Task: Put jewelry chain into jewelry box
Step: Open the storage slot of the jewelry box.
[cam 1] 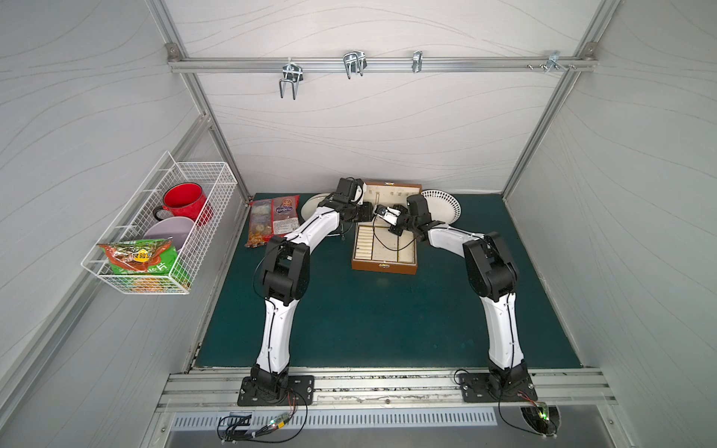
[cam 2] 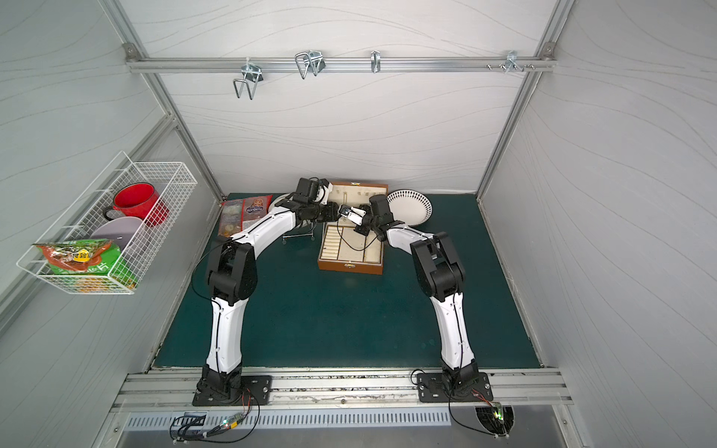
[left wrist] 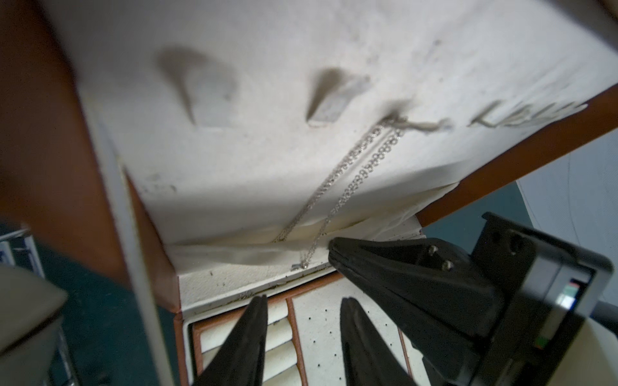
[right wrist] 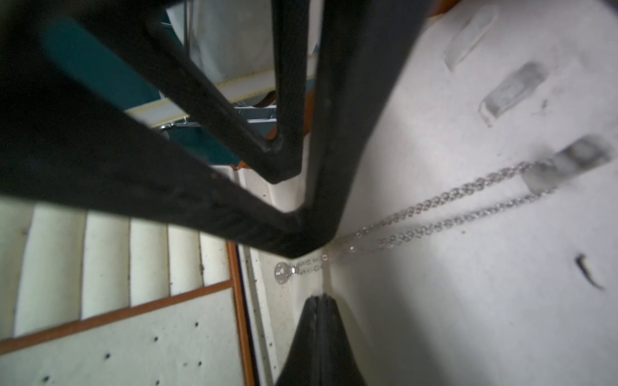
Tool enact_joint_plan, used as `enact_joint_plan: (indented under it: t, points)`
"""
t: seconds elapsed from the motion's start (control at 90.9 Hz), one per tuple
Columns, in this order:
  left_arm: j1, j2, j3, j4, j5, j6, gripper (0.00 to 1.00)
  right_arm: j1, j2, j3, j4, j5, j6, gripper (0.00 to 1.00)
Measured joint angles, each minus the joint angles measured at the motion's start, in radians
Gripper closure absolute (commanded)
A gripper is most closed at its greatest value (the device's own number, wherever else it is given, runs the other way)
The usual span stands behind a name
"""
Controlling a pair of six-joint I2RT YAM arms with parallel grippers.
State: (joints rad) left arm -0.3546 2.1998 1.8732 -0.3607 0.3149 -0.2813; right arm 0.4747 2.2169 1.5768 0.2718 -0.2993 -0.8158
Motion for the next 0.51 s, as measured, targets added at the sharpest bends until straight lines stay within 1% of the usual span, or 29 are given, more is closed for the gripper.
enact_joint_plan:
  t: [0.506]
  points:
    - [0.000, -0.032, 0.000, 0.003, -0.013, -0.003, 0.59, 0.000, -0.002, 0.018, 0.027, 0.047, 0.008, 1.00]
